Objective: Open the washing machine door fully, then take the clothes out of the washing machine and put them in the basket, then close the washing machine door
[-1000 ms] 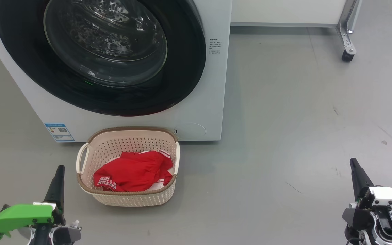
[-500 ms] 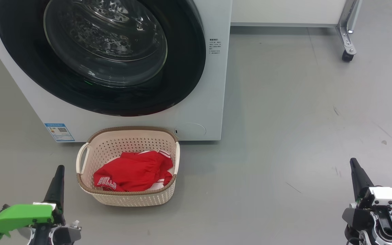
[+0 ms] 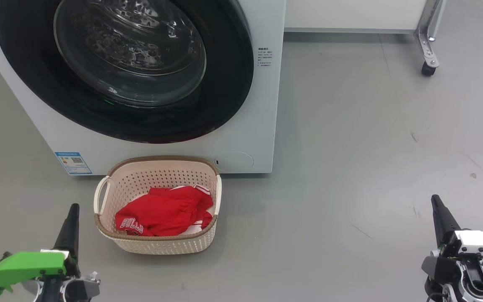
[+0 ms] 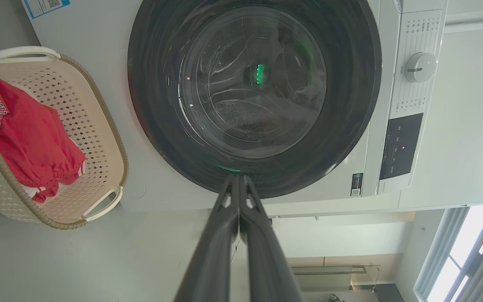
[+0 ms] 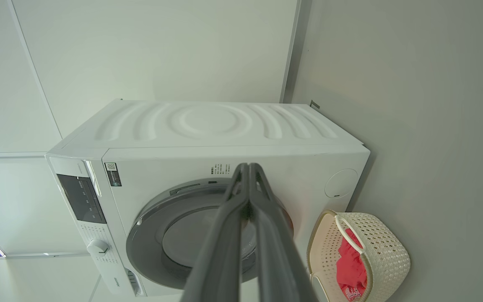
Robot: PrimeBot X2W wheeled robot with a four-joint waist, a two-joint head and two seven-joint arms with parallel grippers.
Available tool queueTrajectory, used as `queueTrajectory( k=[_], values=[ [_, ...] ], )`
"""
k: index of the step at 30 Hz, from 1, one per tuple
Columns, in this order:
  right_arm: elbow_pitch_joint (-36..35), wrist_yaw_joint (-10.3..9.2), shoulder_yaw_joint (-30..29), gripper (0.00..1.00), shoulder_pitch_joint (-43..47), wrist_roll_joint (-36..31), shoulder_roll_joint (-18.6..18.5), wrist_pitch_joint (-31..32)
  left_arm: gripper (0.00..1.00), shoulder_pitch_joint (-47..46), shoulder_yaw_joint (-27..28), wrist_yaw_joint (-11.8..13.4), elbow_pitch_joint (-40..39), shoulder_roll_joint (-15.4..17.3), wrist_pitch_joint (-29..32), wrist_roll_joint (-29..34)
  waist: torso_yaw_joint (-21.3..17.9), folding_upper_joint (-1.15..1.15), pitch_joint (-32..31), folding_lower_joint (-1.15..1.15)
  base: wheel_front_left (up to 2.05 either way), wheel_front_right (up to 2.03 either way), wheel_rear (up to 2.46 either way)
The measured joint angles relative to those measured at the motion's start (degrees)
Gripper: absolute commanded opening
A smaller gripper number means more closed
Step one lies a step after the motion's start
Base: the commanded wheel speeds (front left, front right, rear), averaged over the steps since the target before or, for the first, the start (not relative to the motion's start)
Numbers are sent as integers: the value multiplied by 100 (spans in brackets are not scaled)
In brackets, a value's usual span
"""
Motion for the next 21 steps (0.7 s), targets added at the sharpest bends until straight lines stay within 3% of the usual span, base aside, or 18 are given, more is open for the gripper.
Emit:
queueTrajectory(
  k=[21],
  values=[
    [0, 0, 1, 0, 0, 1, 0, 0, 0, 0, 2, 0, -1, 0, 0, 0, 0, 0, 0, 0, 0, 0, 0]
  ],
)
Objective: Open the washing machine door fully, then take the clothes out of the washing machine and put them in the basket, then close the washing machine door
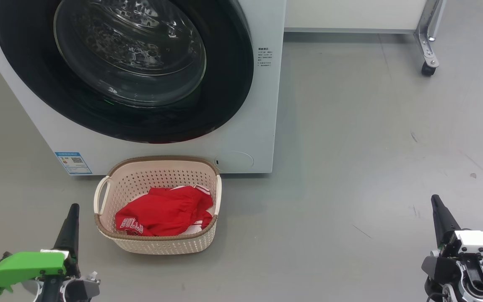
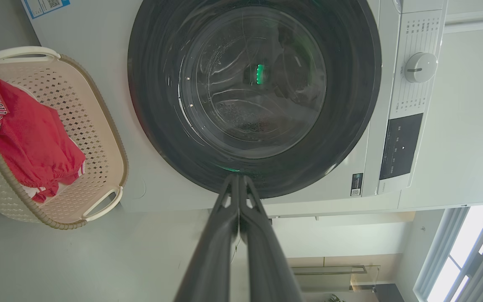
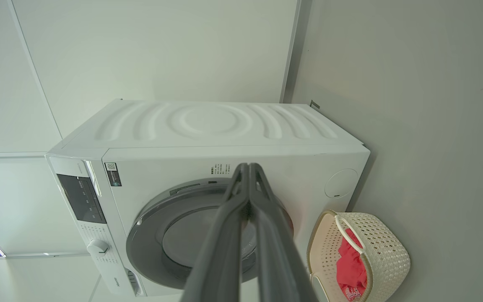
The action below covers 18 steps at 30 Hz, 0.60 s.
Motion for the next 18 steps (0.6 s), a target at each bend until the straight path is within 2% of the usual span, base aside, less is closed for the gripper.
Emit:
queueTrajectory(
  k=[18],
  values=[
    [-1, 0, 0, 0, 0, 0, 0, 0, 0, 0, 2, 0, 0, -1, 0, 0, 0, 0, 0, 0, 0, 0, 0]
  ],
)
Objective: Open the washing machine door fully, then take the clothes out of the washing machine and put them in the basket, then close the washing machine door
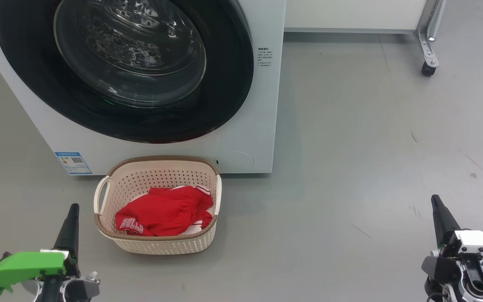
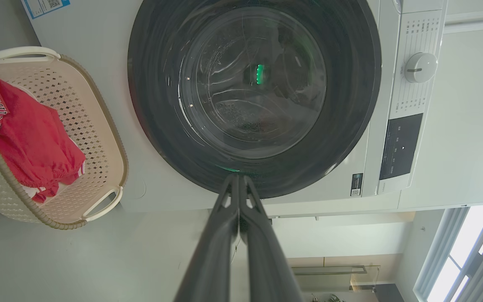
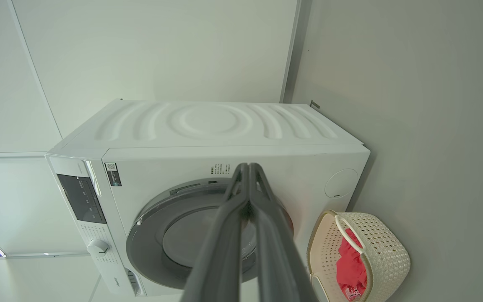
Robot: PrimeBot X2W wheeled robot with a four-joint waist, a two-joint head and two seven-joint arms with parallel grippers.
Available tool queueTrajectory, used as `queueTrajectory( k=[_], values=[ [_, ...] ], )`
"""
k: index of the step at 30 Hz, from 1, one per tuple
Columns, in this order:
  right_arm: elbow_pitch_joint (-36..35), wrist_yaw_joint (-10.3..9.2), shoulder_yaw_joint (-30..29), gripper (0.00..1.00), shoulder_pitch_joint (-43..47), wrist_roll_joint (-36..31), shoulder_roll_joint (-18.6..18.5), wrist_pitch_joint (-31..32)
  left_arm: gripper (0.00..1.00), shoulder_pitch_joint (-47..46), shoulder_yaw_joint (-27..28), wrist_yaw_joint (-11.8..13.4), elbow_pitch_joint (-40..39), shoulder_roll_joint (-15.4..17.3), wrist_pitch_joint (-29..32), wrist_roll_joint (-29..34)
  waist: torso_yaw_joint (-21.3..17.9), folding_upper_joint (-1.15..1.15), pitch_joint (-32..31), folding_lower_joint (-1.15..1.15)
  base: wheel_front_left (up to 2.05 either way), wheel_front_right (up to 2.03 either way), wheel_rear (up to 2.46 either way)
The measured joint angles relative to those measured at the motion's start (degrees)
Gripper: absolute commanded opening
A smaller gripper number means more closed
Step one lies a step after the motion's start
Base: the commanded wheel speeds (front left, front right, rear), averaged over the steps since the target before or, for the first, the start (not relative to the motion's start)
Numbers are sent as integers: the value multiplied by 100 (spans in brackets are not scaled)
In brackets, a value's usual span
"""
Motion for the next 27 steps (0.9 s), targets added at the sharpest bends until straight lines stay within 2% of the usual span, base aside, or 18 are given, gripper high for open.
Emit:
queueTrajectory(
  k=[27],
  values=[
    [-1, 0, 1, 0, 0, 0, 0, 0, 0, 1, 3, 0, -1, 0, 1, 0, 0, 0, 0, 0, 0, 0, 0]
  ],
)
